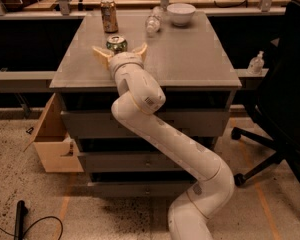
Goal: Place green can upright
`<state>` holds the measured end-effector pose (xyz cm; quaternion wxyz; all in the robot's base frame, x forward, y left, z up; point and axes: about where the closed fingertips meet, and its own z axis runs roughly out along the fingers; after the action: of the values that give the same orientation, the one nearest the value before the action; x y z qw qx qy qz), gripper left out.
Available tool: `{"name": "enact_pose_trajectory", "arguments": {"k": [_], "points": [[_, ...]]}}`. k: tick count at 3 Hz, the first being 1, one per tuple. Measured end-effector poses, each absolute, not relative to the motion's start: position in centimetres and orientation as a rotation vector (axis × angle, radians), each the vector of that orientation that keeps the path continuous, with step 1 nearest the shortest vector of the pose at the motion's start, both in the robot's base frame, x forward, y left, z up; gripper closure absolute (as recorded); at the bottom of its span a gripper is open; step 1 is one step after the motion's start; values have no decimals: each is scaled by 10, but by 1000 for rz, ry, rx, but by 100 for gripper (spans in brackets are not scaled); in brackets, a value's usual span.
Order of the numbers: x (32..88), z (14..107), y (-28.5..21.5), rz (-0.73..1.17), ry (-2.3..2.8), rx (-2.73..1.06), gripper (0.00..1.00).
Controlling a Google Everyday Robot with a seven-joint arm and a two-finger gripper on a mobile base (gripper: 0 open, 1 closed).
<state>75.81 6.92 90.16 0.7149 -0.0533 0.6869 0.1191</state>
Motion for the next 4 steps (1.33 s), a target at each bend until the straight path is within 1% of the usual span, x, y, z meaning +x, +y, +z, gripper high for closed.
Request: {"name": "enact_pose_trajectory", "arguments": {"k": [1, 2, 3, 4], "points": [[749, 909, 55, 291, 1531, -130, 0], [729, 914, 30, 312, 1547, -155, 0], [680, 958, -27, 382, 1495, -233, 0], [643, 979, -59, 399, 1528, -273, 0]]}}
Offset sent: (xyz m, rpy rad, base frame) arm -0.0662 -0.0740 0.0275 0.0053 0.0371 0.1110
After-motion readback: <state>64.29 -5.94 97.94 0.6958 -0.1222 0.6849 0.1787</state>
